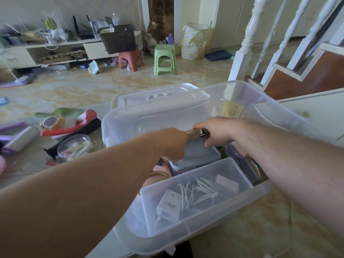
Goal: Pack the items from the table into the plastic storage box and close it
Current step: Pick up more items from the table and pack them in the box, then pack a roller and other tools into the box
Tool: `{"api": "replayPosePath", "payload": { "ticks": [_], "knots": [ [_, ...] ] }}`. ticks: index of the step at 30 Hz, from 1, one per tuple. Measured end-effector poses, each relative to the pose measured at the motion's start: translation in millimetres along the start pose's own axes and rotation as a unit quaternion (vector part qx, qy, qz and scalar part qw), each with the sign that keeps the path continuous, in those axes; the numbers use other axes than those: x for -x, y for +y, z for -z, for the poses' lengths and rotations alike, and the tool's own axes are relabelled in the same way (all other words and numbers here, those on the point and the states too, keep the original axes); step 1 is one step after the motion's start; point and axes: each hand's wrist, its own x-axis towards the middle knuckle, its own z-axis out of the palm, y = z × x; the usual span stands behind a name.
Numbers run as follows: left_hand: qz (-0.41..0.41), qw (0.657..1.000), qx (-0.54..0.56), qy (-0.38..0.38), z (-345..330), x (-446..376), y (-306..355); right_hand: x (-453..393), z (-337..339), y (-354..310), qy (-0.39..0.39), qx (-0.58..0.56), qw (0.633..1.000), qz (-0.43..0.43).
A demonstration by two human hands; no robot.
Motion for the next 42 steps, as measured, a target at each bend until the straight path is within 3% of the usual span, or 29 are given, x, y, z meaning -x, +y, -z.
{"api": "replayPosePath", "payload": {
  "ticks": [2, 8, 13, 16, 21, 24, 28, 31, 35, 42],
  "knots": [
    [0.010, 1.000, -0.007, 0.018, -1.3, -1.1, -2.5, -0.3, -0.3, -0.3, 0.005, 0.003, 1.000, -0.004],
    [0.046, 0.973, 0.101, 0.202, 24.7, 17.9, -8.6, 25.0, 11.1, -10.9, 0.069, -0.029, 0.997, -0.006],
    [0.028, 0.913, 0.225, 0.340, 61.9, 90.6, -39.3, 60.2, 63.1, -41.9, 0.159, -0.086, 0.983, 0.012],
    [0.010, 0.884, 0.221, 0.411, 52.6, 160.4, -88.7, 82.5, 93.3, -91.2, 0.222, -0.159, 0.960, 0.054],
    [0.169, 0.905, 0.188, 0.342, -29.5, 245.7, -190.4, 88.3, 108.6, -211.9, 0.279, -0.242, 0.916, 0.157],
    [0.211, 0.919, 0.168, 0.286, -75.0, 265.2, -224.1, 70.8, 102.4, -288.8, 0.247, -0.184, 0.932, 0.192],
    [0.221, 0.929, 0.203, 0.216, -125.6, 251.2, -244.7, 22.3, 75.7, -362.3, 0.171, -0.084, 0.970, 0.148],
    [0.214, 0.933, 0.217, 0.190, -156.9, 224.2, -259.1, -28.0, 40.2, -386.6, 0.097, -0.072, 0.990, 0.069],
    [0.213, 0.953, 0.146, 0.157, -182.3, 197.5, -271.5, -79.9, 2.4, -388.0, 0.080, -0.111, 0.991, -0.002],
    [0.203, 0.955, 0.143, 0.161, -181.6, 184.2, -321.0, -127.5, -30.2, -386.8, 0.083, -0.101, 0.991, 0.007]
  ]
}}
